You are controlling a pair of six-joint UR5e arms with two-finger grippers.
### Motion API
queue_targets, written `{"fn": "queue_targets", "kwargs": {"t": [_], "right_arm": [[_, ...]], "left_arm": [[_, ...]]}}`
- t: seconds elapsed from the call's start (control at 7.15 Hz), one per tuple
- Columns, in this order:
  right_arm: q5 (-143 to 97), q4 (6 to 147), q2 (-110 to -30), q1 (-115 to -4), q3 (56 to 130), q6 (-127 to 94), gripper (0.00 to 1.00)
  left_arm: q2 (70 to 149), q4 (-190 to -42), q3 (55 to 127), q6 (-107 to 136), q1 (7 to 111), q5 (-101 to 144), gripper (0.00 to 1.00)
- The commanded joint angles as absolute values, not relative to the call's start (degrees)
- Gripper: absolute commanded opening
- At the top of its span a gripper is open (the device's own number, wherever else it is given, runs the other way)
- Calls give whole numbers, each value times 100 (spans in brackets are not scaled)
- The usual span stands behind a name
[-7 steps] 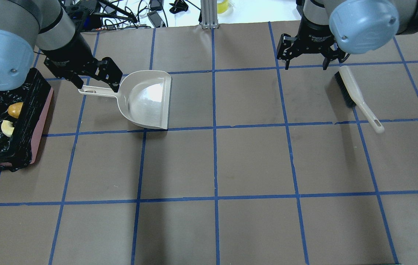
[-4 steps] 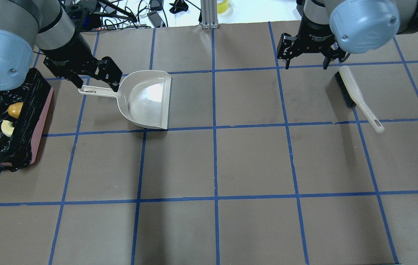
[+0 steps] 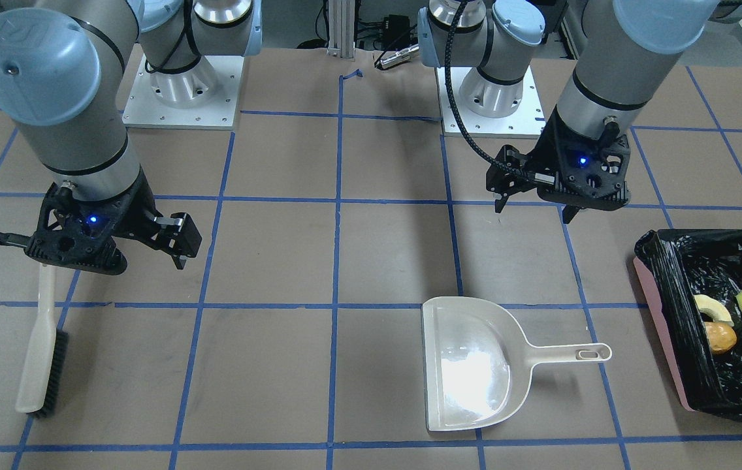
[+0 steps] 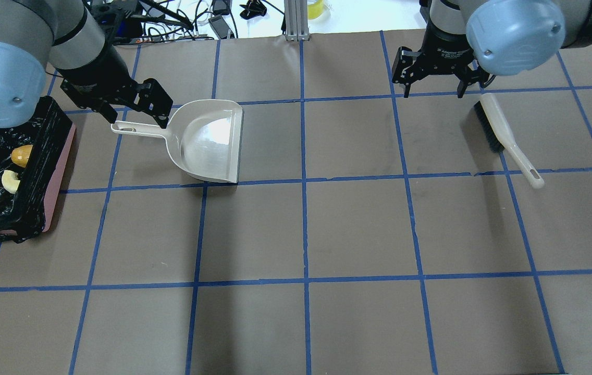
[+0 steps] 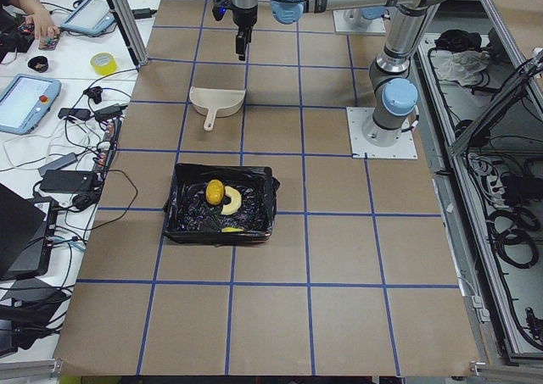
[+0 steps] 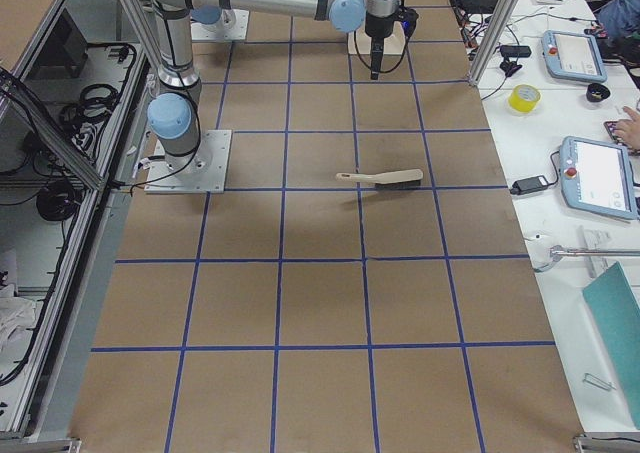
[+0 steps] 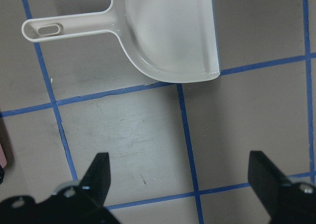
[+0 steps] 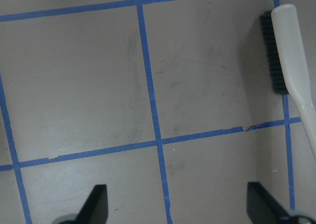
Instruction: Sweep and dump trash into bin
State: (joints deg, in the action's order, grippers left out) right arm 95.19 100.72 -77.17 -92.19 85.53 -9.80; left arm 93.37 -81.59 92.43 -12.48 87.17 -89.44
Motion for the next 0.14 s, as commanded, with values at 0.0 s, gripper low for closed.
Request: {"fn": "queue_targets", "kwargs": {"t": [0.0], "right_arm": [[9519, 10072, -7708, -9220, 8552, -976, 100]], "left_arm": [[9456, -8148, 9255, -1266, 8710, -8939, 100]]}}
